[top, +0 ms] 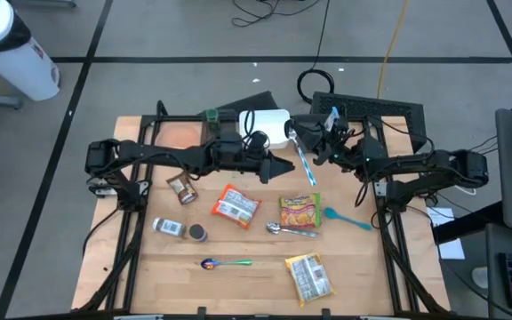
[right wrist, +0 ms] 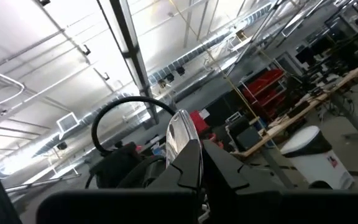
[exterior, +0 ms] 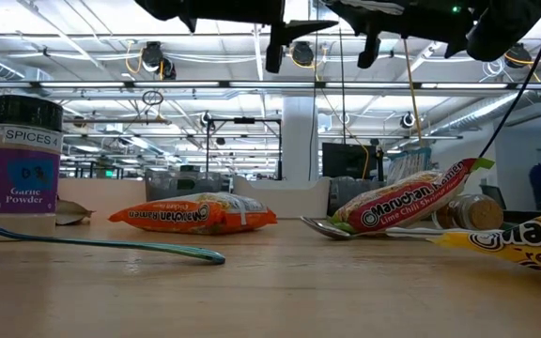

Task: Pick & Place Food Item
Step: Put the bottom blue spoon into the white bin

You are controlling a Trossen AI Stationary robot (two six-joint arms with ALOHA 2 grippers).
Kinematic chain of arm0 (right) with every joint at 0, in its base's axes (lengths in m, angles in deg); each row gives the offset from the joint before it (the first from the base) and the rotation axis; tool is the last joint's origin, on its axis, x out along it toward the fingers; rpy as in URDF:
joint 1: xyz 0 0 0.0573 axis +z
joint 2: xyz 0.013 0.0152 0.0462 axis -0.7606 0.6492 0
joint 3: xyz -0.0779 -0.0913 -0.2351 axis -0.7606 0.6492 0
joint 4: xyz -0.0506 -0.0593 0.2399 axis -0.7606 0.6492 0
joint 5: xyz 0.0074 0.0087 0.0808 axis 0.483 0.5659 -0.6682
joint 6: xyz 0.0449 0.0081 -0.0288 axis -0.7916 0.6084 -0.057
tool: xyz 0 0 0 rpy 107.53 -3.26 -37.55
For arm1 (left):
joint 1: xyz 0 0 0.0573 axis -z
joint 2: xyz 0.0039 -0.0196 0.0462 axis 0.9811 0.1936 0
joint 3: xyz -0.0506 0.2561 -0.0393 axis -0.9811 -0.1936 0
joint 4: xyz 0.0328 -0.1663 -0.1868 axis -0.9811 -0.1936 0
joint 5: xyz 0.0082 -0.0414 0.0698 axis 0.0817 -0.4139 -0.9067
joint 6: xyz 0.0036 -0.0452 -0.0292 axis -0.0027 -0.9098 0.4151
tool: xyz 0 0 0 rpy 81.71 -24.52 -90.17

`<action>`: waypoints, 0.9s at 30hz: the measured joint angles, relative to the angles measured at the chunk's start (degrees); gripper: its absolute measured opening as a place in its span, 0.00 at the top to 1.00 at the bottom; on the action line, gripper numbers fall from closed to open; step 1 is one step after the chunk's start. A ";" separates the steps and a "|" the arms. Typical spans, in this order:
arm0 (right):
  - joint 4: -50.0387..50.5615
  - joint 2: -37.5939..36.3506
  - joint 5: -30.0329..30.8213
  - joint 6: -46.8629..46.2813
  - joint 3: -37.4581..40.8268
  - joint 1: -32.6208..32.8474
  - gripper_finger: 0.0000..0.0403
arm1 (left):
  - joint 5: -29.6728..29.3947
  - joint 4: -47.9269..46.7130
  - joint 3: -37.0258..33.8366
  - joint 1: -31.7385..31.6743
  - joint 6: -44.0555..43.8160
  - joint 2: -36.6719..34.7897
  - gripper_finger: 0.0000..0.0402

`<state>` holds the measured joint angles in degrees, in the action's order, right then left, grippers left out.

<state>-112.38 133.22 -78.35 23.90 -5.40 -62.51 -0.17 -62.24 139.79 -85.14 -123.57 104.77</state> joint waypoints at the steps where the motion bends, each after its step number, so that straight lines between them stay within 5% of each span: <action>1: 0.19 0.15 -0.02 -0.07 0.00 0.00 1.00 | -0.03 0.75 0.00 0.01 0.01 0.05 0.58; 27: -2.10 9.39 -4.48 -1.72 -5.99 -0.04 1.00 | -2.71 -2.14 0.02 -0.44 1.45 -0.02 0.58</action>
<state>-114.48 142.61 -82.82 22.18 -11.39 -62.55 -2.88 -64.37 139.81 -85.58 -122.12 104.76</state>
